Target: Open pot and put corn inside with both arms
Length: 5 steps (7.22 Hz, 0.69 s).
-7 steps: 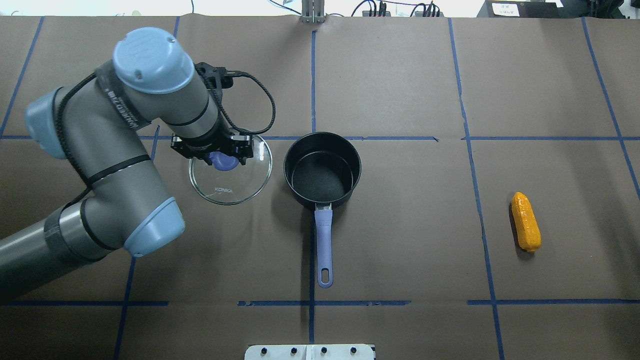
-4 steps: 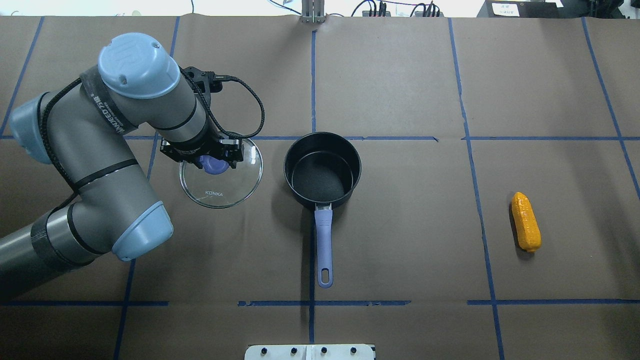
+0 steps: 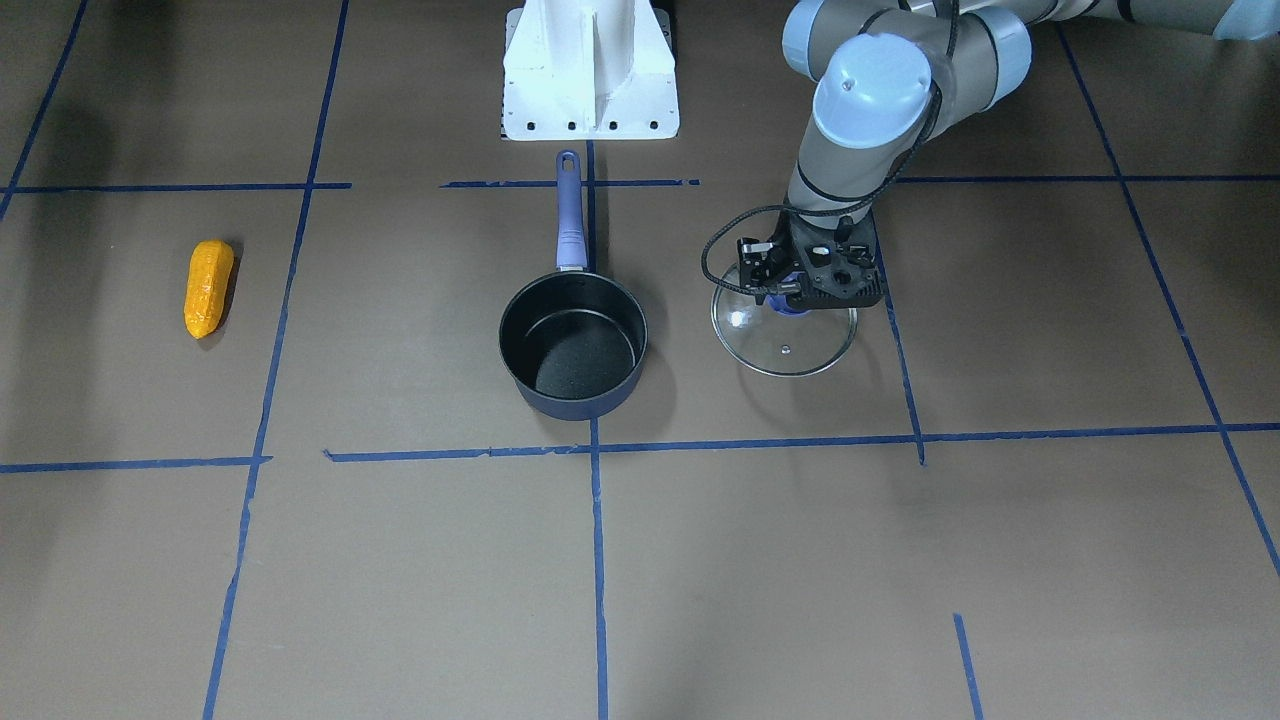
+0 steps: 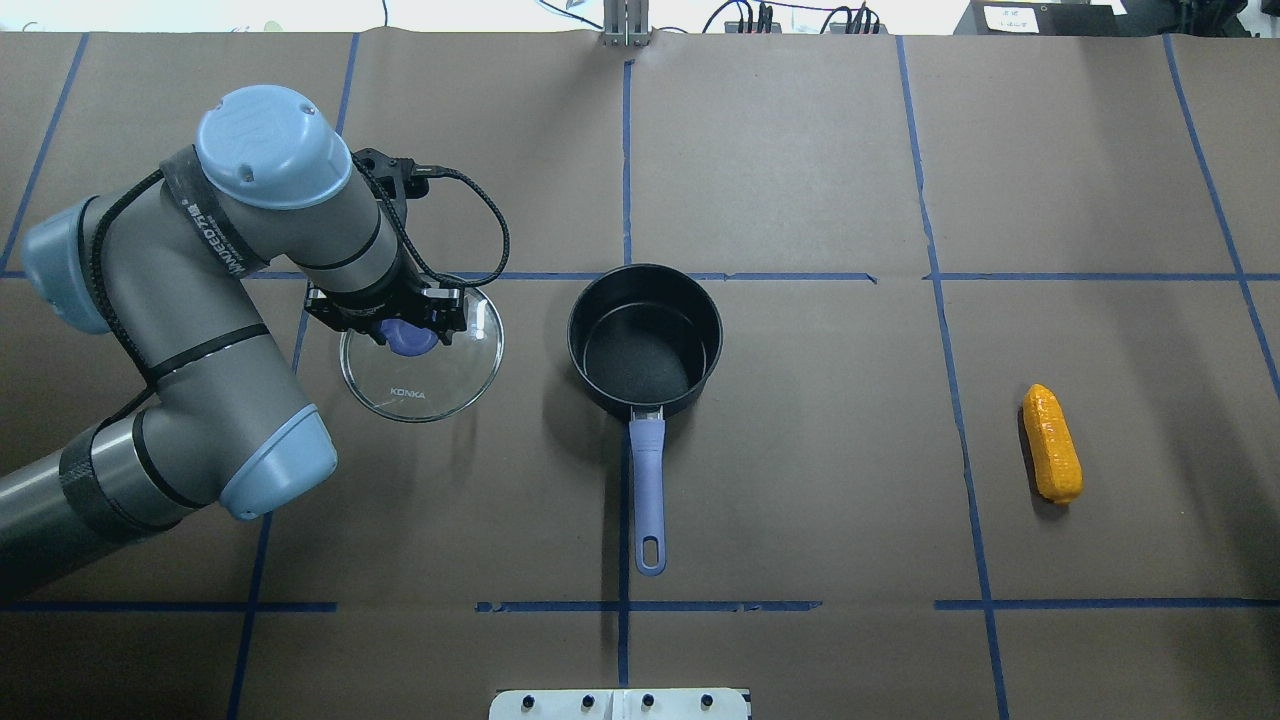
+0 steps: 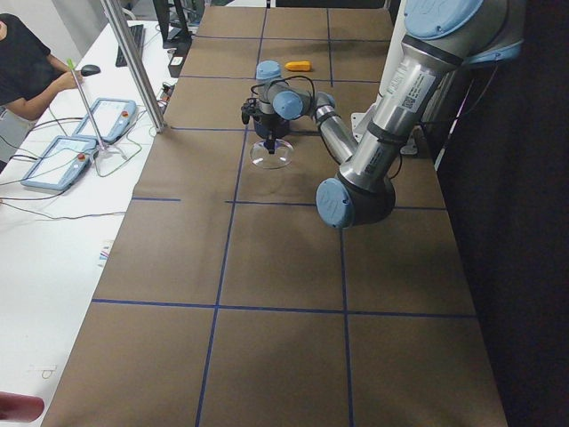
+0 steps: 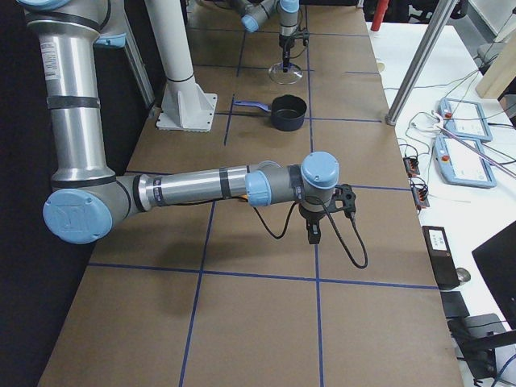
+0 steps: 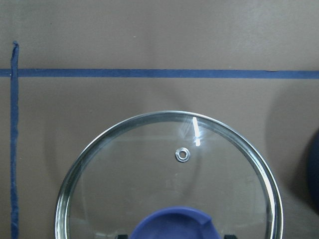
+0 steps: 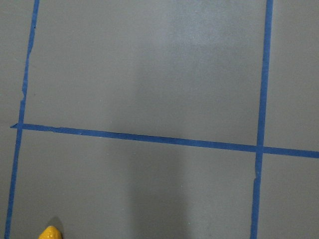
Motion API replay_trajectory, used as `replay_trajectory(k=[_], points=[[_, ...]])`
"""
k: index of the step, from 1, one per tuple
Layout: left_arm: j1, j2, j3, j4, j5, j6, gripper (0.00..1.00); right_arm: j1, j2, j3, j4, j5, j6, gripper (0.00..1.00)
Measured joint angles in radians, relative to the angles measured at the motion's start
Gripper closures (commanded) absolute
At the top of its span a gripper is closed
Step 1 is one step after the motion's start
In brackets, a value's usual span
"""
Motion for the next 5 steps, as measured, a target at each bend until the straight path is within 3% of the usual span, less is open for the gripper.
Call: replay_trajectory(k=[3, 5], points=[[0.000, 0.017, 0.078, -0.079, 0.000, -0.006, 0.79, -0.094, 0.000, 0.073, 0.017, -0.006, 0.163, 0.00], [0.000, 0.028, 0.118, -0.134, 0.000, -0.009, 0.79, -0.182, 0.000, 0.090, 0.131, -0.051, 0.345, 0.00]])
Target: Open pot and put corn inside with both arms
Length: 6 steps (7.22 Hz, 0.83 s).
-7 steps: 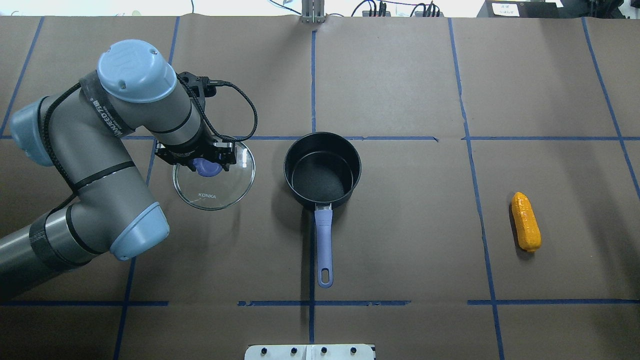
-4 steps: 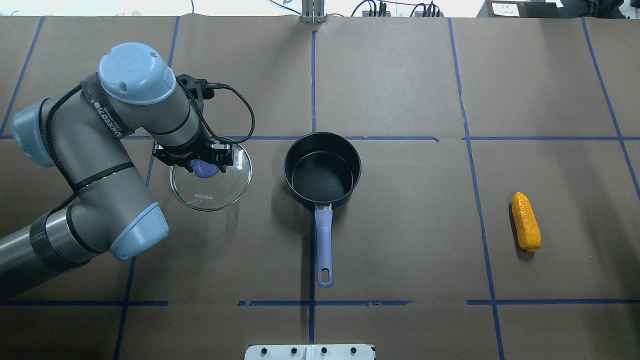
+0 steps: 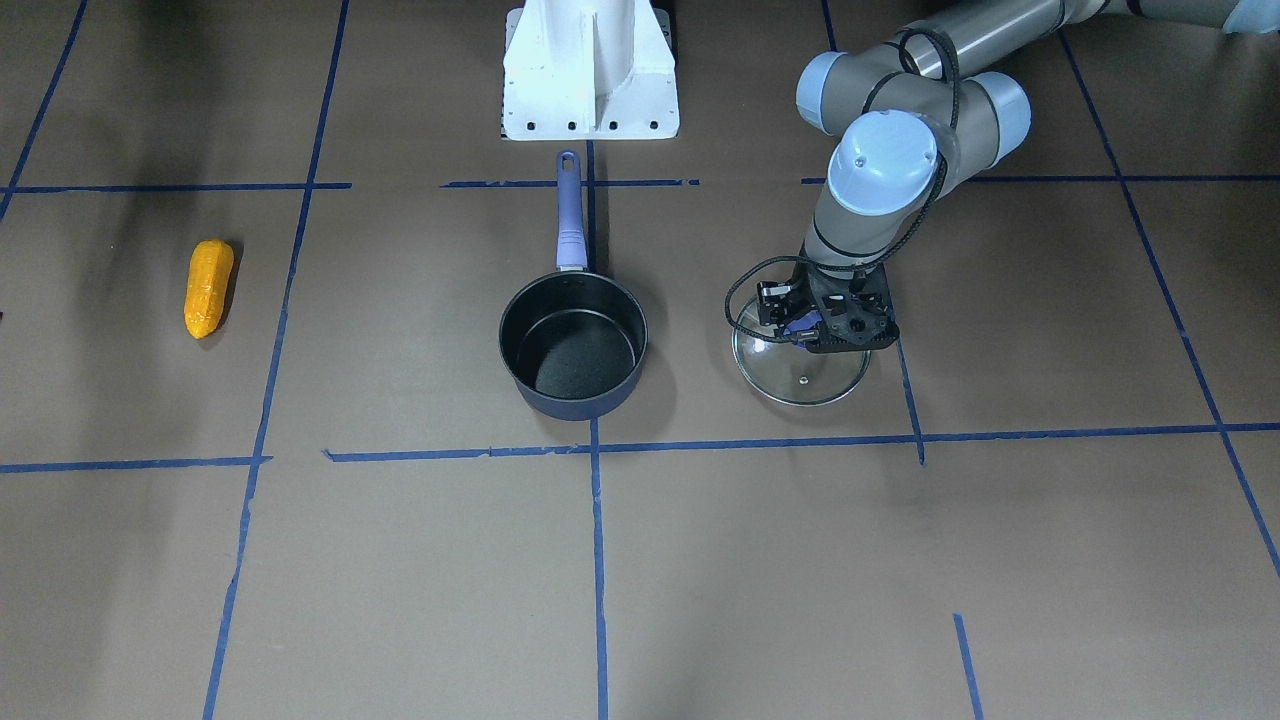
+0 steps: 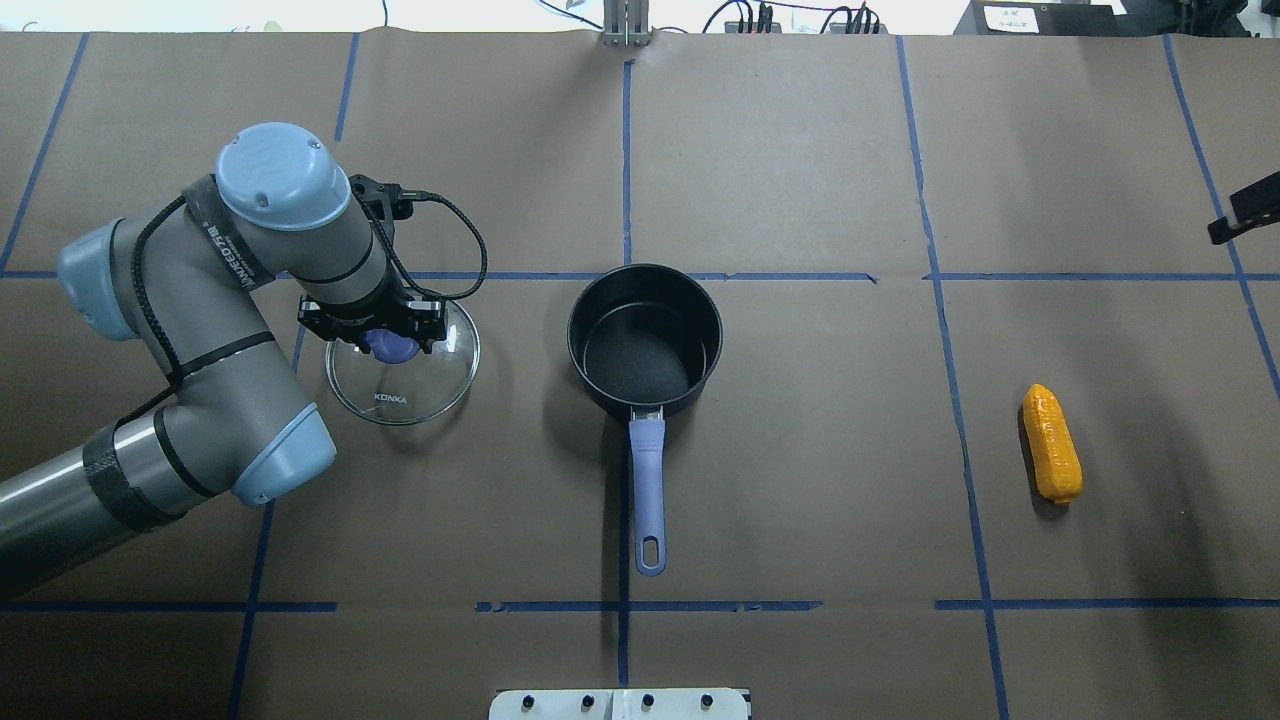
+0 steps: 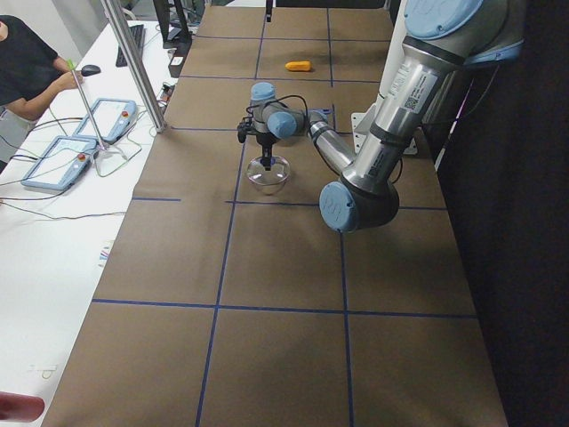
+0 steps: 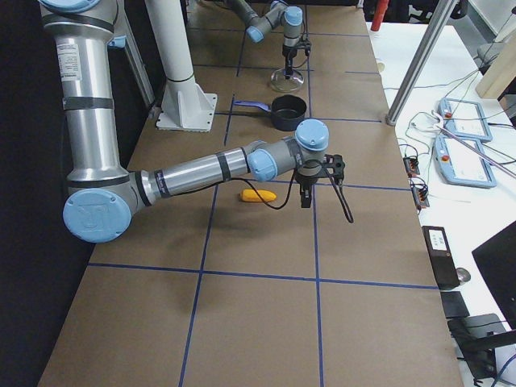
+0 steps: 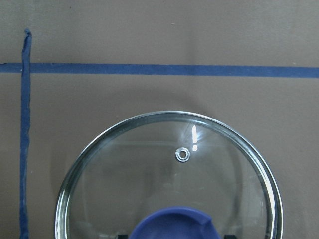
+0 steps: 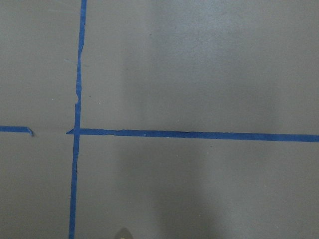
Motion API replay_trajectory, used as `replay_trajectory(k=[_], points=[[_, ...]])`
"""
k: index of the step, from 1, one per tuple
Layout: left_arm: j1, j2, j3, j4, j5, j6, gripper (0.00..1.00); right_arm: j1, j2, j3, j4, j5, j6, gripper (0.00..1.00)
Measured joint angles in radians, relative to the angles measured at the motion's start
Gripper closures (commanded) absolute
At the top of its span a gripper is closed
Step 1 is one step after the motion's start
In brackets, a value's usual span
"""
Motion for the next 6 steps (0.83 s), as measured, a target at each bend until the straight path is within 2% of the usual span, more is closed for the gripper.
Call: replay_trajectory(k=[1, 3, 4, 5, 6], points=[[0.000, 0.006, 0.004, -0.009, -0.001, 0.000, 0.78, -0.049, -0.001, 0.001, 0.060, -0.037, 0.086, 0.00], [0.001, 0.019, 0.005, -0.018, -0.001, 0.002, 0.76, -0.114, -0.001, 0.001, 0.104, -0.079, 0.161, 0.00], [0.001, 0.028, 0.004, -0.023, -0.002, 0.002, 0.59, -0.134, -0.001, 0.001, 0.108, -0.090, 0.175, 0.00], [0.002, 0.032, 0.002, -0.027, -0.003, 0.003, 0.48, -0.149, -0.001, 0.001, 0.110, -0.094, 0.181, 0.00], [0.002, 0.037, -0.001, -0.028, -0.004, 0.003, 0.17, -0.161, -0.001, 0.001, 0.110, -0.096, 0.185, 0.00]])
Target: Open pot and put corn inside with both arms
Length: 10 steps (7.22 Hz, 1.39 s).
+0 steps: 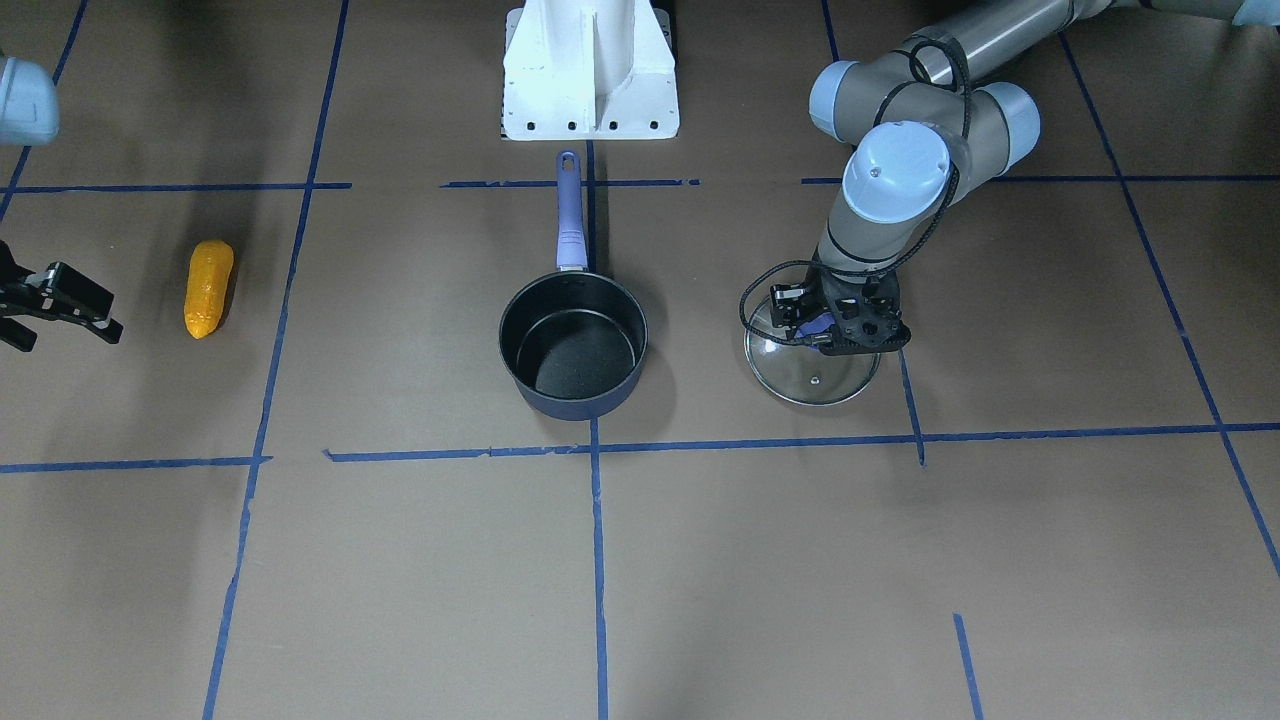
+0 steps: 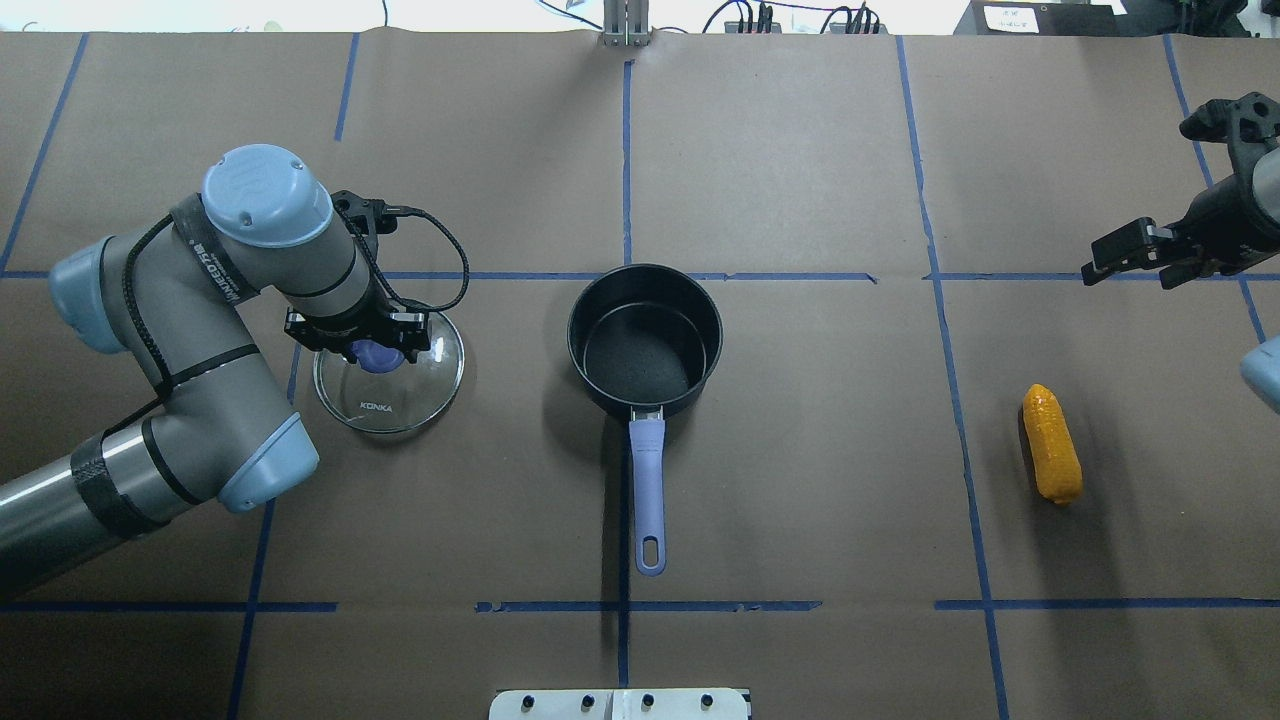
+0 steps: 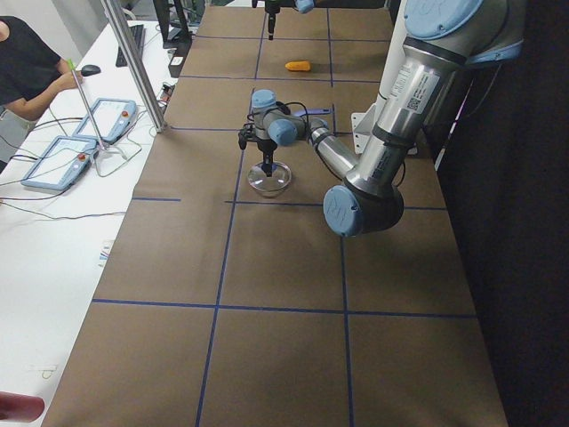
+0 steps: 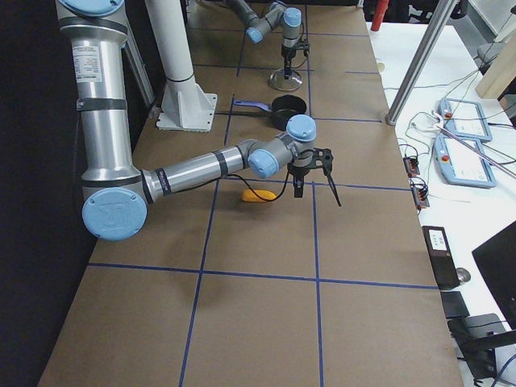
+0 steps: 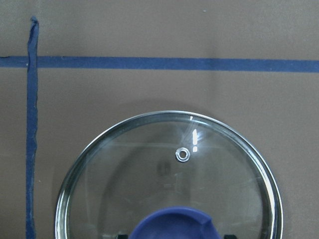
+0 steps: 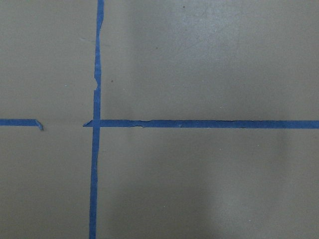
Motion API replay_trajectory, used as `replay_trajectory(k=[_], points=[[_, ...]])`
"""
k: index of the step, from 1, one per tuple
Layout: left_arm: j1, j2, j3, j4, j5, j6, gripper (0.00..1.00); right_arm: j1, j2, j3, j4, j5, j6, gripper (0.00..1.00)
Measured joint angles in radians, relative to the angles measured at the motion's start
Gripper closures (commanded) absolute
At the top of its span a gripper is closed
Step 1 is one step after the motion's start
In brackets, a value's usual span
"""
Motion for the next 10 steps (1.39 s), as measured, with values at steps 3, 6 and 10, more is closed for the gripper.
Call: replay_trajectory(k=[3, 6, 10], points=[[-0.001, 0.016, -0.007, -0.002, -0.002, 0.001, 0.00, -0.036, 0.000, 0.005, 0.001, -0.010, 0.032, 0.00], [-0.001, 0.022, -0.029, 0.000, -0.004, -0.002, 0.00, -0.107, 0.001, 0.023, 0.002, -0.071, 0.099, 0.00], [-0.023, 0.020, -0.074, 0.015, -0.031, -0.004, 0.00, -0.225, -0.046, 0.038, 0.068, -0.163, 0.235, 0.00]])
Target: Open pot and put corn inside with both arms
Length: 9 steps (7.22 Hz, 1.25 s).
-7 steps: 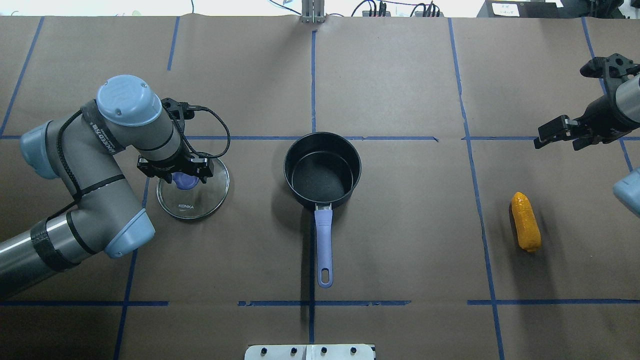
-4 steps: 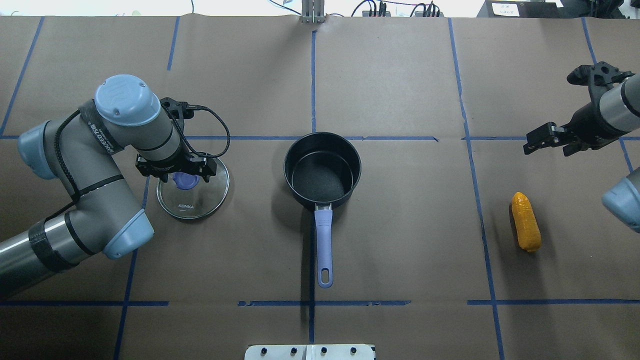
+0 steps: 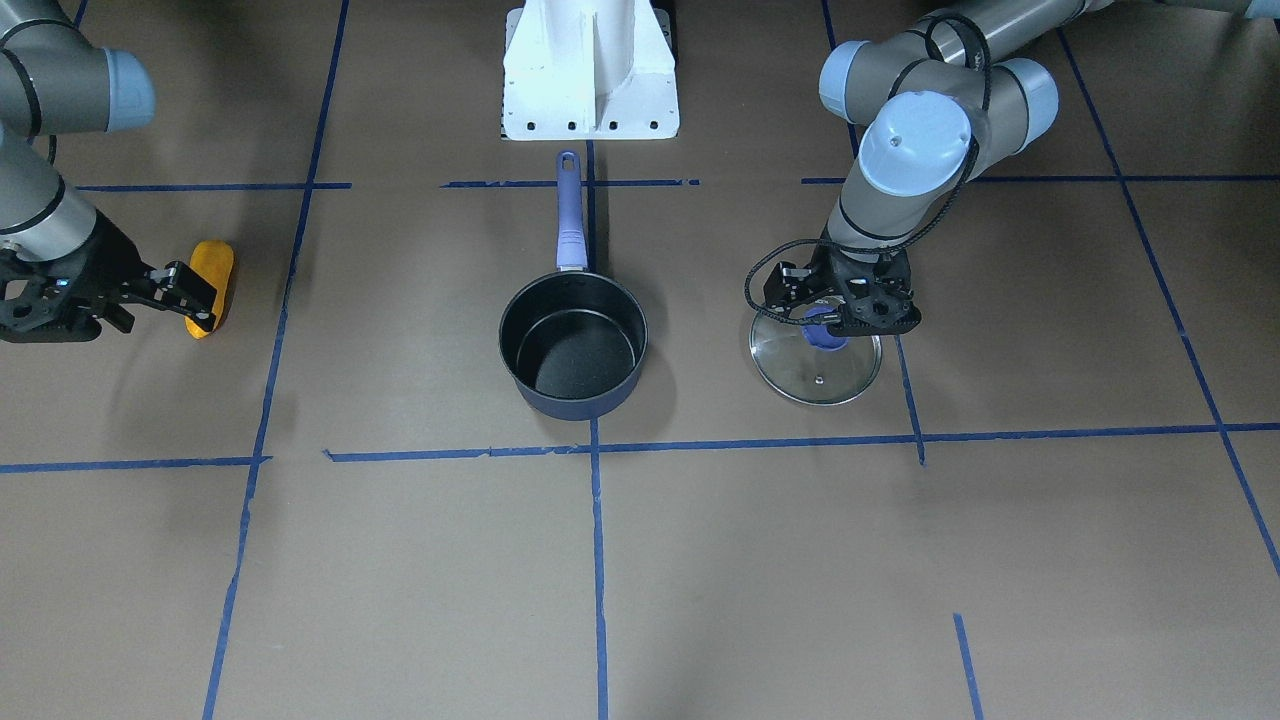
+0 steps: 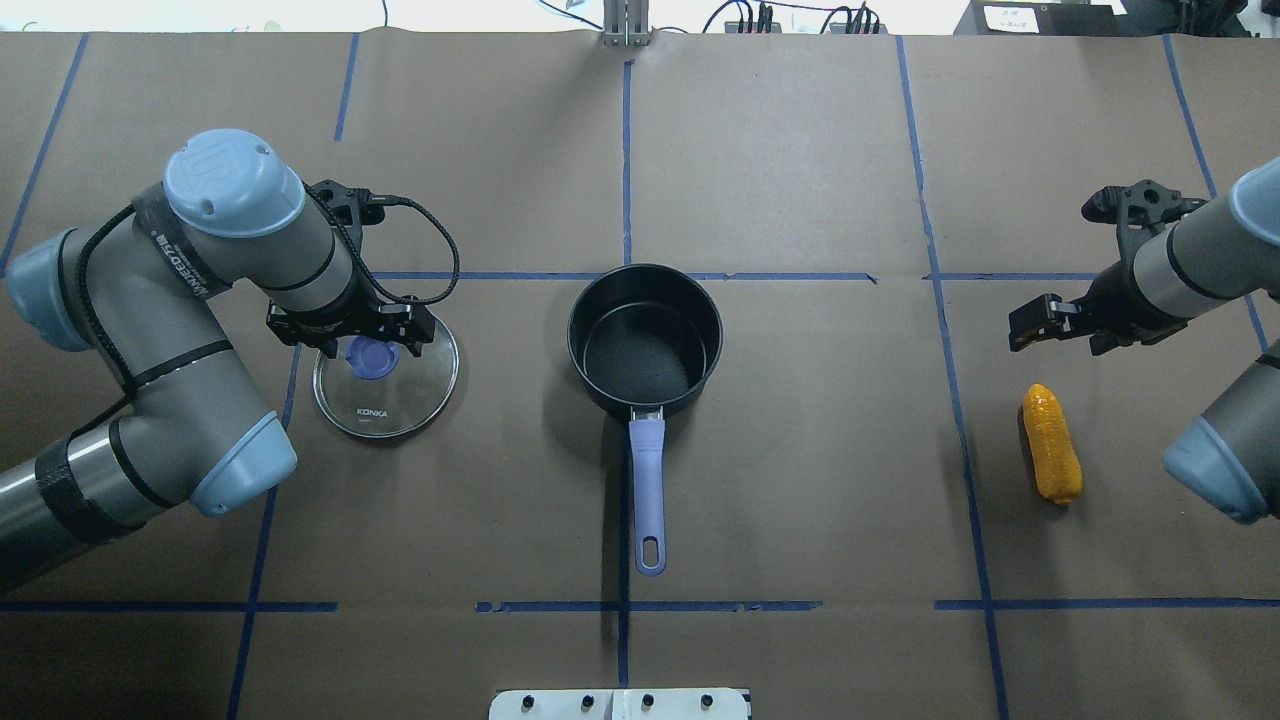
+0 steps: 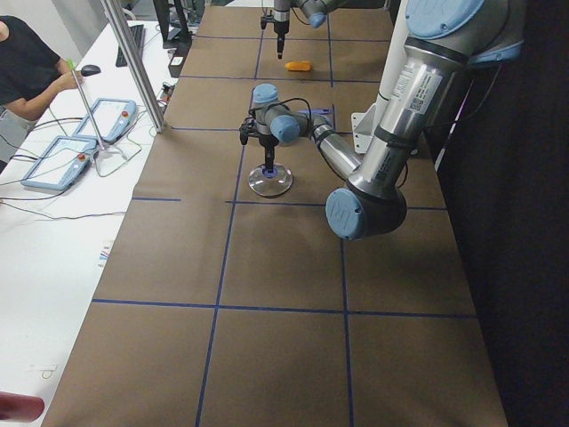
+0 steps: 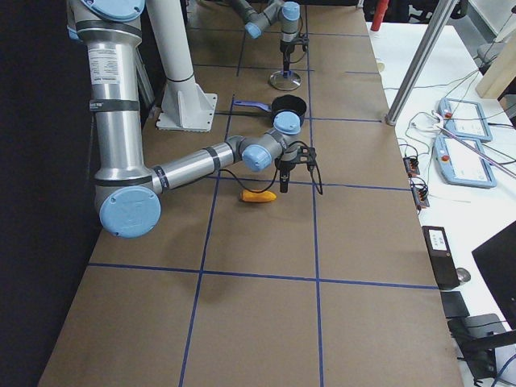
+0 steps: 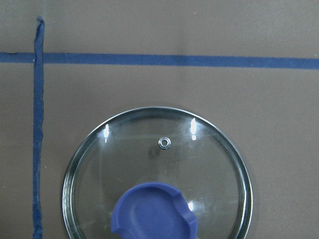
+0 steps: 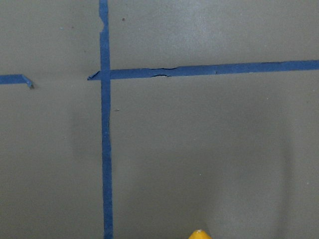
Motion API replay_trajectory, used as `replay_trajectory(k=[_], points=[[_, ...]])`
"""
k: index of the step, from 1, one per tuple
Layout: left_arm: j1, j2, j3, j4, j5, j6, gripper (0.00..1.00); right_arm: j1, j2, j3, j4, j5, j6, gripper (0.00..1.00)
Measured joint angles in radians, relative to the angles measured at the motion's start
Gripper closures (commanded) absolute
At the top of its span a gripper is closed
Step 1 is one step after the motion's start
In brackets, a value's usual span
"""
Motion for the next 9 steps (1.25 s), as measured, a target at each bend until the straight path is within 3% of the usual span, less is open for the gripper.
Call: replay_trajectory(k=[2, 5, 7, 8, 9], points=[[-0.012, -0.002, -0.006, 0.003, -0.012, 0.000, 0.00, -0.063, -0.078, 0.003, 0.142, -0.026, 0.104, 0.00], [-0.015, -0.004, -0.012, 0.003, -0.014, 0.000, 0.00, -0.146, -0.118, -0.001, 0.175, -0.076, 0.136, 0.01], [-0.015, -0.004, -0.013, 0.002, -0.014, 0.000, 0.00, -0.164, -0.134, -0.004, 0.172, -0.082, 0.137, 0.07], [-0.015, -0.004, -0.013, 0.002, -0.014, 0.000, 0.00, -0.170, -0.136, -0.007, 0.170, -0.083, 0.137, 0.28], [-0.015, -0.004, -0.016, 0.002, -0.014, 0.000, 0.00, -0.172, -0.137, -0.009, 0.169, -0.083, 0.137, 0.65]])
